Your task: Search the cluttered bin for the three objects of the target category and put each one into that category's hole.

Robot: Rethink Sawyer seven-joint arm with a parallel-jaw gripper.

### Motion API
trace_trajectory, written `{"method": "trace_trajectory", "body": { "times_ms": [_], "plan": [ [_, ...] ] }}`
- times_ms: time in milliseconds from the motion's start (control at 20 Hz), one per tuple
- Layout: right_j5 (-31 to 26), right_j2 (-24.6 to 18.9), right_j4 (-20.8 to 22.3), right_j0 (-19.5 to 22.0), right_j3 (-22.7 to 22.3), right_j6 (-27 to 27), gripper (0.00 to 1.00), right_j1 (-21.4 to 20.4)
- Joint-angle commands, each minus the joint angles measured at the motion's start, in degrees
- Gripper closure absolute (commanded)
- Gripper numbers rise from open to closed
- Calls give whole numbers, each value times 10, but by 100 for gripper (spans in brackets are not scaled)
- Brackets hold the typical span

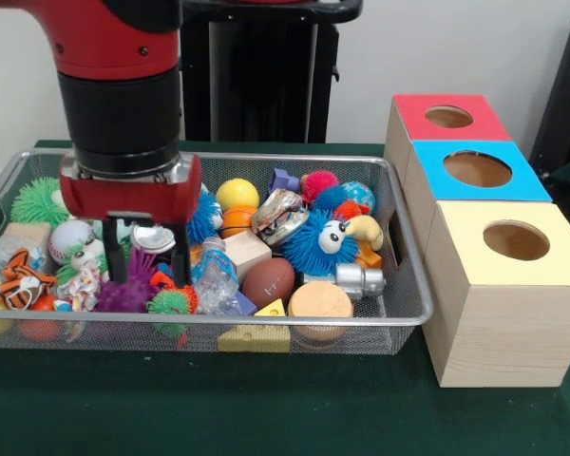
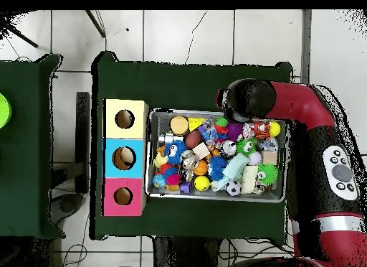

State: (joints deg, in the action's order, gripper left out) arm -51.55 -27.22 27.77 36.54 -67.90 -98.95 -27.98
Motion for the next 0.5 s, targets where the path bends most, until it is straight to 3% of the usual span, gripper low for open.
{"method": "trace_trajectory", "body": {
  "times_ms": [50, 500],
  "plan": [
    [-41, -9, -11, 10, 2, 65, 0, 19],
    [-98, -14, -22, 34, -2, 116, 0, -13]
  ]
}}
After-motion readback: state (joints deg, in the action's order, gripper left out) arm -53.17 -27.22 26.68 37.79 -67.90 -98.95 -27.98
